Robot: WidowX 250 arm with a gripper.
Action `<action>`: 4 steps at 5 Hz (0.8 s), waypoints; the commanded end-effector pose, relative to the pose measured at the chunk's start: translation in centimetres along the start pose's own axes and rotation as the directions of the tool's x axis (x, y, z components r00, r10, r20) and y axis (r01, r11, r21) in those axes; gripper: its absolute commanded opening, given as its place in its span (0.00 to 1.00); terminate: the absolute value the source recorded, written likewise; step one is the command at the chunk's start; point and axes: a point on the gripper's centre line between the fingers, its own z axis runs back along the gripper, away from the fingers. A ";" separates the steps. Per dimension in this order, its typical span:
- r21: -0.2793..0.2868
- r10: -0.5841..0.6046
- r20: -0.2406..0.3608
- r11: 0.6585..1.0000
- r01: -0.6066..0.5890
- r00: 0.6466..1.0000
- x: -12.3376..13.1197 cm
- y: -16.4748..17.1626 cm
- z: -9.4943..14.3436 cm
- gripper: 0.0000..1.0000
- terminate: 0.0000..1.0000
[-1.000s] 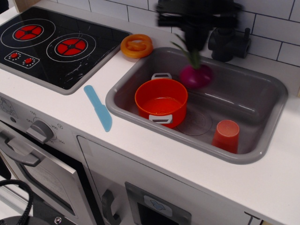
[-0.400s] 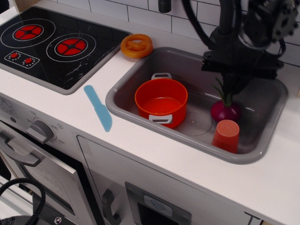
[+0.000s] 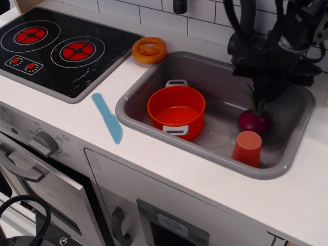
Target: Take beet from pot sink
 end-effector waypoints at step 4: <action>-0.092 0.029 0.056 0.995 -0.024 0.998 1.8 2.5 5.4 1.00 1.00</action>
